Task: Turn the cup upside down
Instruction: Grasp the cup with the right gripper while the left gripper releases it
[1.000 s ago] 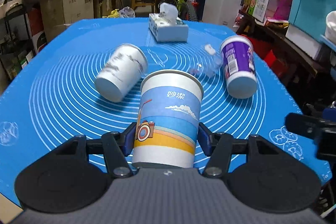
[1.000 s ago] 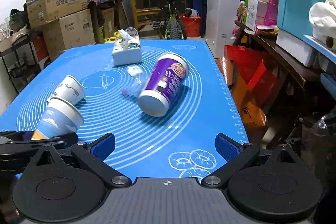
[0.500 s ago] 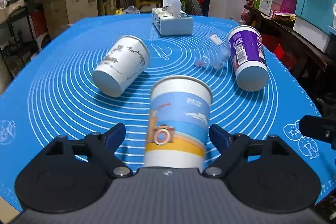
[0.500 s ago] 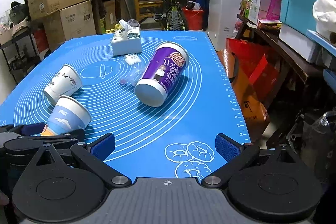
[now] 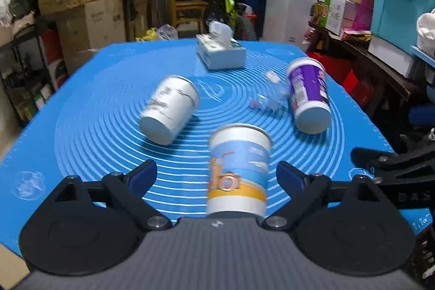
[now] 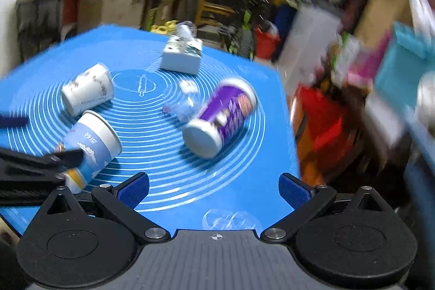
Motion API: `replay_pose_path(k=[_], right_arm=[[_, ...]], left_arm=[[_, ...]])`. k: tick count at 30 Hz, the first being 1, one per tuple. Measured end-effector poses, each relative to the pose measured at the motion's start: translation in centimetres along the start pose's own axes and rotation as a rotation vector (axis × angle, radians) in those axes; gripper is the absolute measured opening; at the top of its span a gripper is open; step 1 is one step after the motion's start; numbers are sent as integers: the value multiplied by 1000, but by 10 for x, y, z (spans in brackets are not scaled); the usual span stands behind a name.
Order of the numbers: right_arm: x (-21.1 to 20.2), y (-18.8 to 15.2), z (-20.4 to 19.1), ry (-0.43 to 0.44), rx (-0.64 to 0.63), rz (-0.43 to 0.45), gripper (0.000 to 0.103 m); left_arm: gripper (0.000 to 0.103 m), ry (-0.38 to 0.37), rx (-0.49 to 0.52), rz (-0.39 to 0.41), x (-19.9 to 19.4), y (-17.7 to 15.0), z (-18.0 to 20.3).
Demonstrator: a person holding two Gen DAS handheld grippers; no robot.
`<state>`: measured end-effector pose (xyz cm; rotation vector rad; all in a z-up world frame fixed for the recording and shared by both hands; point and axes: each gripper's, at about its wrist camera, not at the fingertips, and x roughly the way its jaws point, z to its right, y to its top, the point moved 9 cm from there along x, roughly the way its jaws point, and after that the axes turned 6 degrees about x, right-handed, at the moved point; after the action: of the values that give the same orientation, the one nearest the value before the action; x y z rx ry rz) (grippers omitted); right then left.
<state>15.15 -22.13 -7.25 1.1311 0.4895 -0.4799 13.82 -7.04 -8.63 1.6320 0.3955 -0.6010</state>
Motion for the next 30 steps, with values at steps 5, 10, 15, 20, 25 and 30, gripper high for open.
replay_pose_path(k=[5,10,15,20,25,30], right_arm=[[-8,37,-46,-205,-569,115,101],[-3,43,-98,-358,-1140,185,101],[16,19,-133,-451,-1728,243,101],[43,-16,-143,-417,-2217,261,101],[66,-30,-144,-377,-2478,294,101],[83,-54,-142,-281,-2668,316,101]], left_arm=[[97,62,-11,15,-9,3,-27],[97,163,-47,16,-5,-6,-65],[97,211,-147,3,-4,-21,-105],[97,235,-206,12,-7,-27,-128],[97,245,-192,15,-6,-31,-131],[97,245,-192,13,-3,-35,-136]])
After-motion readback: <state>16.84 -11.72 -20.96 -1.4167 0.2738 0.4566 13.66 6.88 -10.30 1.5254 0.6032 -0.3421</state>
